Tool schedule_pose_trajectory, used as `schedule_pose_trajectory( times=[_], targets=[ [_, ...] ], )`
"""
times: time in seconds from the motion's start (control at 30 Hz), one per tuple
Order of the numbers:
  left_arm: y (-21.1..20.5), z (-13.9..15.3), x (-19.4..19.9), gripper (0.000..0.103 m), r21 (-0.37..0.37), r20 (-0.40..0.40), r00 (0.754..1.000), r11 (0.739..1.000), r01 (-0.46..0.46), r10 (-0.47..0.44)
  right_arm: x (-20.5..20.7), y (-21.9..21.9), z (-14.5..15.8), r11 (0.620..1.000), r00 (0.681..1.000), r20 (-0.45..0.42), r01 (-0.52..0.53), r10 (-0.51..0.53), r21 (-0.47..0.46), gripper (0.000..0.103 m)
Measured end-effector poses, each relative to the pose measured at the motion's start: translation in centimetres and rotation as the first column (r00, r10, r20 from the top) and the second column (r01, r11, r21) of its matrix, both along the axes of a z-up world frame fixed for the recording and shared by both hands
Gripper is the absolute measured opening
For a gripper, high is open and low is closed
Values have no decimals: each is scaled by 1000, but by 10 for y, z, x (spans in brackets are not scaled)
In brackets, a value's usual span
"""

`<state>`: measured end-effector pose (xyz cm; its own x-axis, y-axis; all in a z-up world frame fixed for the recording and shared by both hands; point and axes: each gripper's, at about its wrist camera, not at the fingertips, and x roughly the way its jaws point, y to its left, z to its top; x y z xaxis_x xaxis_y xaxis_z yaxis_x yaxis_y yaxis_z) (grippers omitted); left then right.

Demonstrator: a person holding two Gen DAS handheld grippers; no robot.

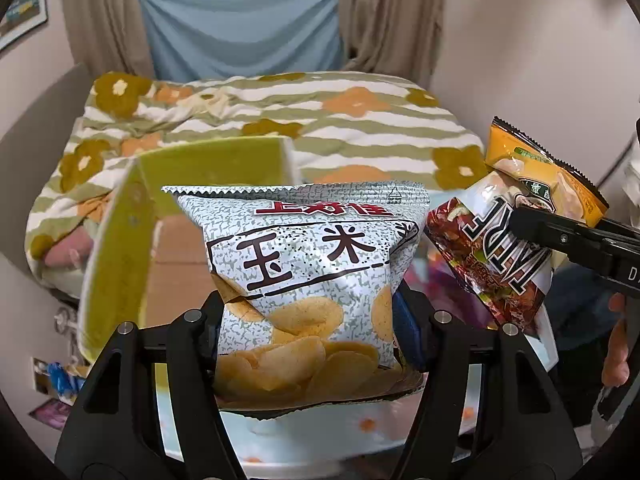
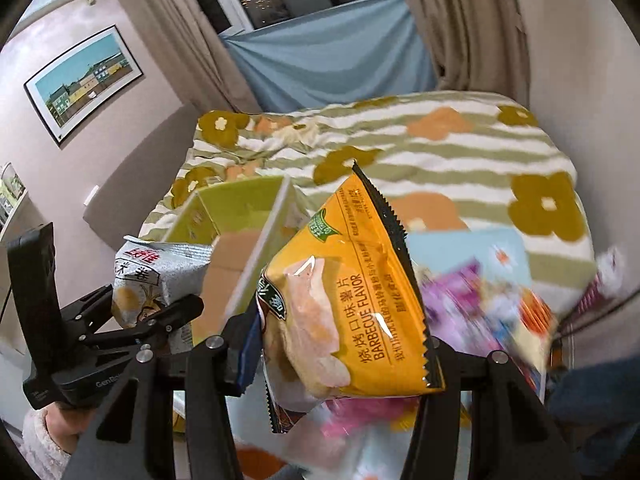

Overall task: Organize snacks
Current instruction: 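Carry the corn chip bag into the yellow box while the right gripper carries the barbecue bag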

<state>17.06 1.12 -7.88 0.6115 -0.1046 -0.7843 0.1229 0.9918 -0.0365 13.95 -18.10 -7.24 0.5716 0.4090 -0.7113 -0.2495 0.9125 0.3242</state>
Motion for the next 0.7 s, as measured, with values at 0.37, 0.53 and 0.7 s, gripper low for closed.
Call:
schedule_pose_trajectory(
  times=[0.37,0.53,0.7],
  targets=[
    [125,-32,111,64,14,-88,996,1000,-1,2,98,123,-17,1000,998,-66,8,-10,-21,48],
    [151,-72,155,64,23,-161,987,999,30,-26,130,159,-38,997,992,-111,50,-55,-52,48],
    [162,-99,179,97,30,-205,979,999,29,-23,144,177,-49,993,988,-134,66,-79,-98,48]
  ],
)
